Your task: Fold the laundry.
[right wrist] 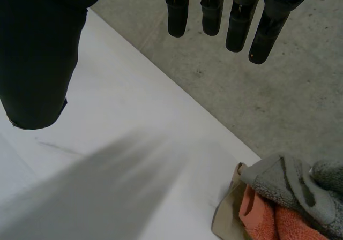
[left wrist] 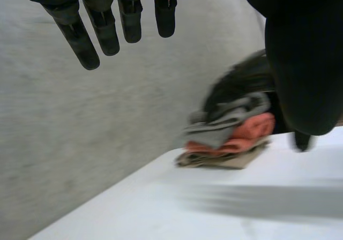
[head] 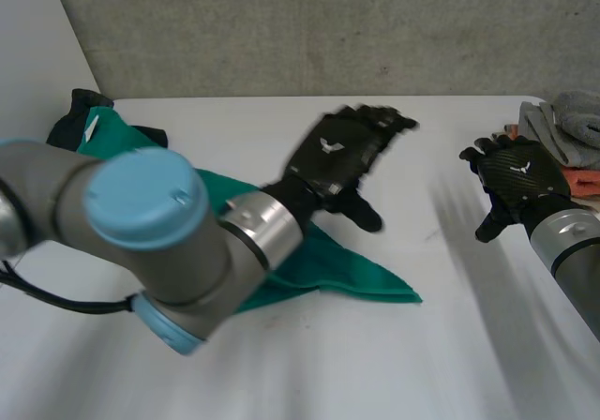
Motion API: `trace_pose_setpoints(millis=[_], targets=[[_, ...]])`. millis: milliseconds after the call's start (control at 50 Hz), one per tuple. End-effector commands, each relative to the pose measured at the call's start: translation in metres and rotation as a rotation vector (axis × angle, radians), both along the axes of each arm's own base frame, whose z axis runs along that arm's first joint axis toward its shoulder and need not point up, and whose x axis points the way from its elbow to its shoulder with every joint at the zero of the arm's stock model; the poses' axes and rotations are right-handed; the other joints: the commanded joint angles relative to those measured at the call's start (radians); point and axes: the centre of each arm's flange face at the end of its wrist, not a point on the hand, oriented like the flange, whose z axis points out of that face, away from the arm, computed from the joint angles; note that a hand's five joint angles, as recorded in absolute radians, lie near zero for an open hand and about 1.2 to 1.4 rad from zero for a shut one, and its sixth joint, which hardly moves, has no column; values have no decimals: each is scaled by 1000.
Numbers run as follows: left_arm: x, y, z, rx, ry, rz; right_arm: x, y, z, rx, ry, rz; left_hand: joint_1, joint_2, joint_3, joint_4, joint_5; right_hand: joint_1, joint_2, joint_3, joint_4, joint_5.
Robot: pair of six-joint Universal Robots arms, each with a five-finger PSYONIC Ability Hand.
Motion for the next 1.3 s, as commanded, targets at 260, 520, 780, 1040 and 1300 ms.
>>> trace_pose_setpoints(millis=[260,520,780,1040,1300], targets=[[192,-135,-22,-125,-459,571,35,55,-10,254,55,147,-4,-10,-19,-10,-3,-44,-52,-38,-68,-63],[215,-164,-102,-151,-736,396,57,73,-28,263,99,188,40,34,25,34,41,-44,-52,-38,-68,-63],[193,-175,-110,-217,-717,361,53,70,-30,263,99,169,1167,1161,1152,1161,1168,-44,-52,-38,-68,-63],[121,-124,-28,-163,-390,295,50,67,-22,232,95,143,1167,1161,1152,1161,1168,-44,-52,-38,-68,-63],[31,-39,41,-101,8,169,29,43,-6,151,70,3,1167,1161,1152,1161,1168,-44,-52,-38,-68,-63]])
